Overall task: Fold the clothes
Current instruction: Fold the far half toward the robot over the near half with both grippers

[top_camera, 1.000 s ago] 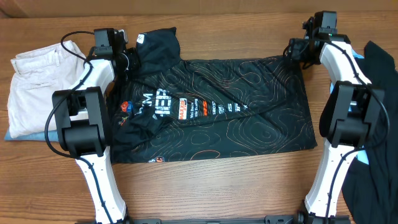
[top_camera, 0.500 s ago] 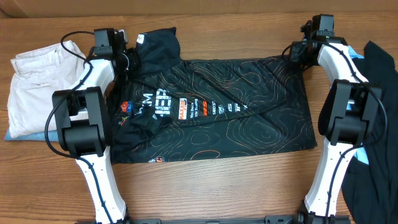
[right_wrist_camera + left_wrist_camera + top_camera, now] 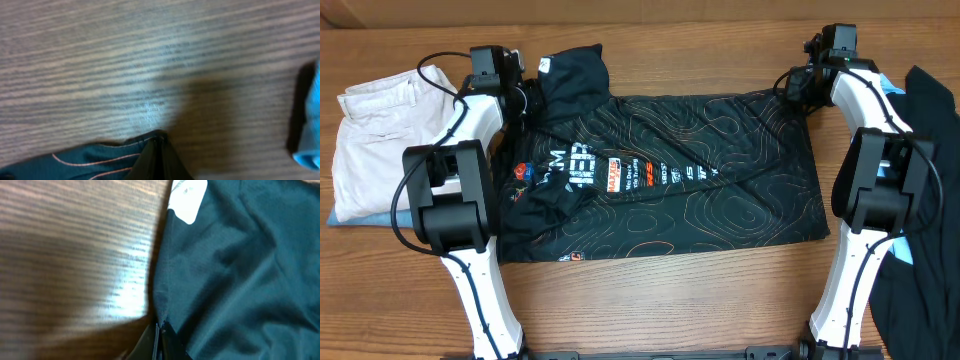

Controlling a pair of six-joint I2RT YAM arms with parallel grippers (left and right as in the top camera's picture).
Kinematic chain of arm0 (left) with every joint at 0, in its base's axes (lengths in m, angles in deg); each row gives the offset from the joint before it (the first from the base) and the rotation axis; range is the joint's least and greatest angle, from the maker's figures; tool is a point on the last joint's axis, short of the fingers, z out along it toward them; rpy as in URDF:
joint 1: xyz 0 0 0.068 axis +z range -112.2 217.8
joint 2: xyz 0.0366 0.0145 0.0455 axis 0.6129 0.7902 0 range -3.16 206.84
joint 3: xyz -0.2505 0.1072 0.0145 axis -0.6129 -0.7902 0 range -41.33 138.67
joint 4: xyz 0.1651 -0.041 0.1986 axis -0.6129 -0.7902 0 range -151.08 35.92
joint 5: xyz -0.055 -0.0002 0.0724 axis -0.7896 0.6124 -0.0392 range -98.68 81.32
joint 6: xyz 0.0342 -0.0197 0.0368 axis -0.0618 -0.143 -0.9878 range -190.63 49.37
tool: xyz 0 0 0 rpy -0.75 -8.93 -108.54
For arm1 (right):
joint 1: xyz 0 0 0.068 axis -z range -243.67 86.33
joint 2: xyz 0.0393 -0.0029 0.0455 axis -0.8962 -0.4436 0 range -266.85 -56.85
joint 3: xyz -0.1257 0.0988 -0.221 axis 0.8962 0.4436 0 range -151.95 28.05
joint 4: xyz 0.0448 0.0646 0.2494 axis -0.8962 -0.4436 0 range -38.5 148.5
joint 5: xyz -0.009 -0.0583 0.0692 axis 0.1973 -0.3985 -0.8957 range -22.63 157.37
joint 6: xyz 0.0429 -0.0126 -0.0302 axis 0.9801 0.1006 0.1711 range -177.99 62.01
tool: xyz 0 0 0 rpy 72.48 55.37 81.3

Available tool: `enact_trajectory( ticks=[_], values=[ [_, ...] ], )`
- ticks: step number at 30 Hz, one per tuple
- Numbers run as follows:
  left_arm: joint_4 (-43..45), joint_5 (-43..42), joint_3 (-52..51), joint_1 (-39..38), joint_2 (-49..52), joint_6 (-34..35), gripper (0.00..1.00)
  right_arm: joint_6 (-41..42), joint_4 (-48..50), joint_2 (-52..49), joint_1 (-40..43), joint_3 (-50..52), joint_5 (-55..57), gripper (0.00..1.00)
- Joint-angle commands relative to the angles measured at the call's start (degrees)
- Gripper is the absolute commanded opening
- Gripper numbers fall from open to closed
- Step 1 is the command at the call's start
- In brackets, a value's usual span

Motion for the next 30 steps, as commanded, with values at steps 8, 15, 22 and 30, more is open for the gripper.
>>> enact_trajectory(
  ticks=[8,15,22,30],
  values=[
    [-7.9,1.1,-0.5,1.3,-11.3,-0.2,0.04,1.7,-8.7,9.0,0.9,0.2,7.2,0.04],
    [-15.6,2.3,-0.5,3.4,-17.3,-2.5,0.04,5.4,-14.9,14.3,2.6,0.2,8.2,0.04],
    [-26.4,2.3,-0.5,5.2,-22.1,-3.3,0.04,5.5,-26.7,16.8,2.9,0.2,8.2,0.04],
    [-37.0,3.8,-0.5,5.5,-22.2,-5.0,0.04,5.8,-37.3,17.0,3.2,0.2,7.8,0.04]
  ],
)
